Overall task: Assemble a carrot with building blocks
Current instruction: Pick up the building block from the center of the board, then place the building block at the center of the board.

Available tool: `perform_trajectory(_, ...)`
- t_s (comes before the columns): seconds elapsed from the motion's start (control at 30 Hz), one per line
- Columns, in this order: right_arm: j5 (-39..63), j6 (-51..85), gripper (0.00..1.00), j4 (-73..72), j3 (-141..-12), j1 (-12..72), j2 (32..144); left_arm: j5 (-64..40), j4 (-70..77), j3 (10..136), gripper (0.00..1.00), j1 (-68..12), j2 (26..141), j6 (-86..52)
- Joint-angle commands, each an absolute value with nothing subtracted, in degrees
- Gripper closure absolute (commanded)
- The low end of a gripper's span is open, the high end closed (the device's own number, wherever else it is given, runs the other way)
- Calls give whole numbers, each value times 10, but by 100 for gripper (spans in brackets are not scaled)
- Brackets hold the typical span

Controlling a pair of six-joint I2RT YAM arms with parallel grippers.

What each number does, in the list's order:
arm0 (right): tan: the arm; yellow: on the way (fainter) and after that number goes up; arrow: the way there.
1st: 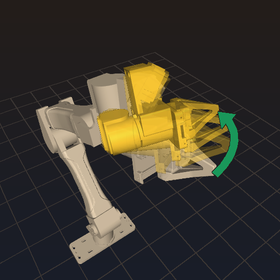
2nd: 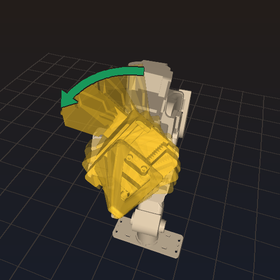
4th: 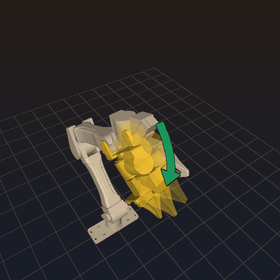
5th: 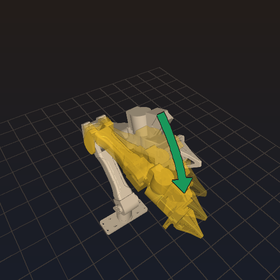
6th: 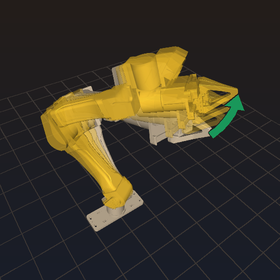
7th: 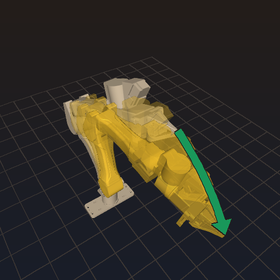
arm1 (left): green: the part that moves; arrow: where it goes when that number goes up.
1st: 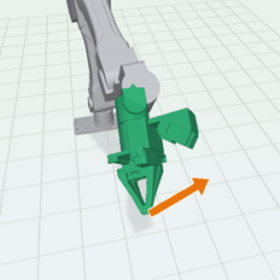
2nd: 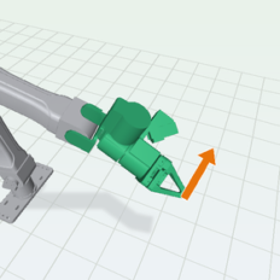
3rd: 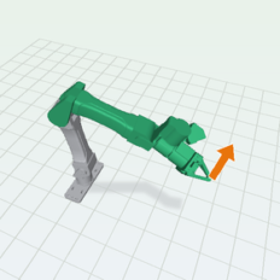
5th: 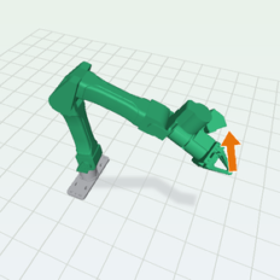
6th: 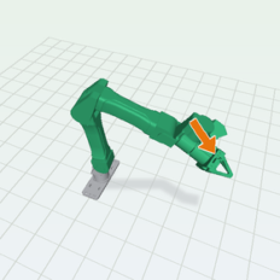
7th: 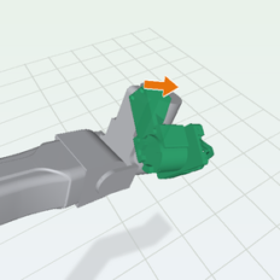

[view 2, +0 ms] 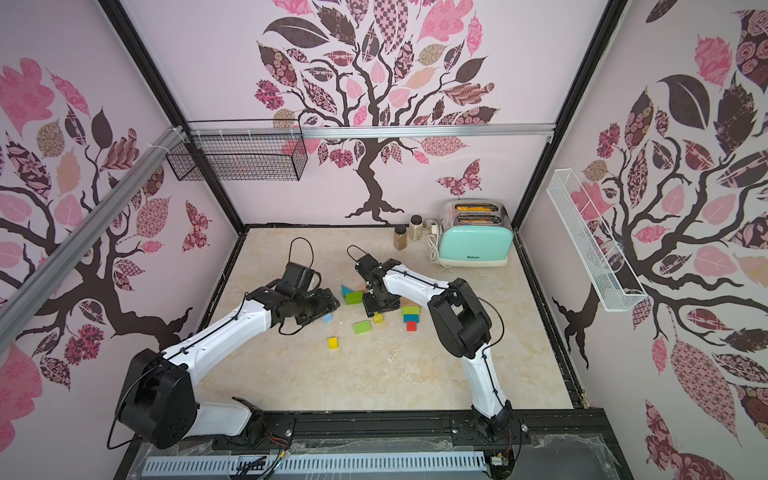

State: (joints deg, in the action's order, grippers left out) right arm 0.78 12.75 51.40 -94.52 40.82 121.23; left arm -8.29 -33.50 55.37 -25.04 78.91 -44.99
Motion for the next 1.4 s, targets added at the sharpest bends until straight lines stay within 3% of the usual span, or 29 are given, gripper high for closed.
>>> perform_trajectory(0.0,8,127,49,506,-974,413,1224,-90,-329,552,27,-244,776,-449)
perform_trajectory(0.2,14,143,72,512,-981,417,1218,-93,-330,545,27,-244,770,-448)
perform_trajectory(0.47,-8,254,87,559,-1024,413,1186,-100,-339,550,27,-244,749,-431)
perform_trajectory(0.9,107,538,86,529,-1055,409,1190,-101,-341,504,27,-244,650,-417)
perform_trajectory(1.37,87,700,84,509,-1030,423,1229,-113,-344,464,28,-244,547,-411)
